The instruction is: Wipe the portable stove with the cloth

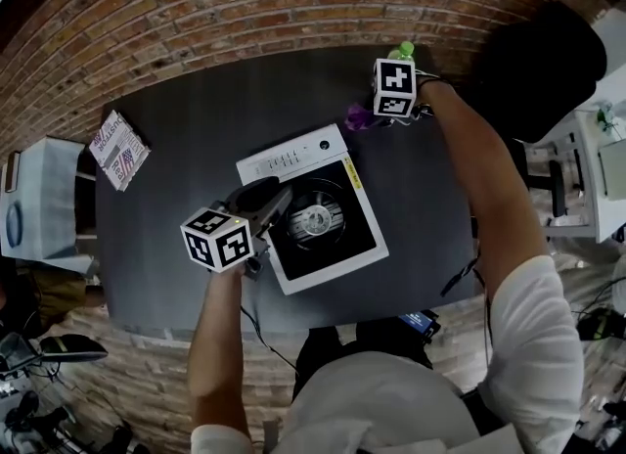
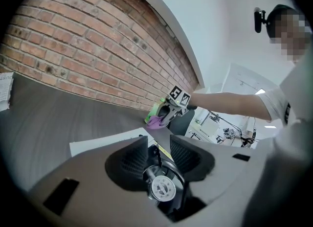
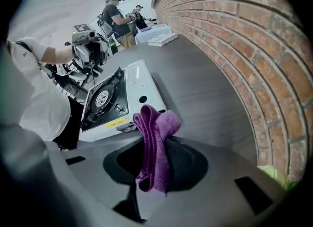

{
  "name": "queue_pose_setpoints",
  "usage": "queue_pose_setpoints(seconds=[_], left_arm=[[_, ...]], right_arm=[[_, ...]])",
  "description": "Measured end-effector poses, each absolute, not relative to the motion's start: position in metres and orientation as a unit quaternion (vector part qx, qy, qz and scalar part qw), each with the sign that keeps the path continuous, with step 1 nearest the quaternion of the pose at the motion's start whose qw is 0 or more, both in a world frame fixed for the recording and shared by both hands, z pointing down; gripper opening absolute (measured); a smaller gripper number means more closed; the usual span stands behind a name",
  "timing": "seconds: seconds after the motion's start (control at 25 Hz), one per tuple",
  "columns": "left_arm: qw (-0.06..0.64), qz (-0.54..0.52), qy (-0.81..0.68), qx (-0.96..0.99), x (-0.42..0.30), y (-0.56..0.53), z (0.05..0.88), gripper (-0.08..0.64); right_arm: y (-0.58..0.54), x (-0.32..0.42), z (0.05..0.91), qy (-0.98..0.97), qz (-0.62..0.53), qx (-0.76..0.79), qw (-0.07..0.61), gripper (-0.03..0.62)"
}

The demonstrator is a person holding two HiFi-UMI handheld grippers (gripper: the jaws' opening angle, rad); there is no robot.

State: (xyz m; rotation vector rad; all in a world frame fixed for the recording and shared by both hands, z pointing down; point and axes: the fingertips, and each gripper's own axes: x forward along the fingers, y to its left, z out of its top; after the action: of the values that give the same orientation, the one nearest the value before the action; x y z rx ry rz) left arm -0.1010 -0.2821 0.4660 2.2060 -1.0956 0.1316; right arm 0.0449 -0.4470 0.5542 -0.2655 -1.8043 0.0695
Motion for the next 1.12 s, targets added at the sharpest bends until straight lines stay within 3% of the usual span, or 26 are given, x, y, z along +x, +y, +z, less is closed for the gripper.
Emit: queue_pose_setpoints(seconds=[0.4, 0.68, 1.12], left_arm=[[0.318, 0.034, -0.426, 0.846, -0.122, -0.249, 0.447, 0.149], [0.313, 0.018, -0.436, 0.844, -0.14, -0.224, 0.436, 0.148], [0.319, -0.002, -0.456, 0.831, -0.172, -0.198, 0.436, 0.147]], right_arm=[[-0.403, -0.032, 0.499, -0.865, 0.105, 0.005, 0.491, 0.12], [-0.36, -0.09, 0.505, -0.874, 0.117, 0.019, 0.47, 0.12], [-0.317, -0.188, 0.522, -0.882, 0.254, 0.055, 0.394, 0.12]])
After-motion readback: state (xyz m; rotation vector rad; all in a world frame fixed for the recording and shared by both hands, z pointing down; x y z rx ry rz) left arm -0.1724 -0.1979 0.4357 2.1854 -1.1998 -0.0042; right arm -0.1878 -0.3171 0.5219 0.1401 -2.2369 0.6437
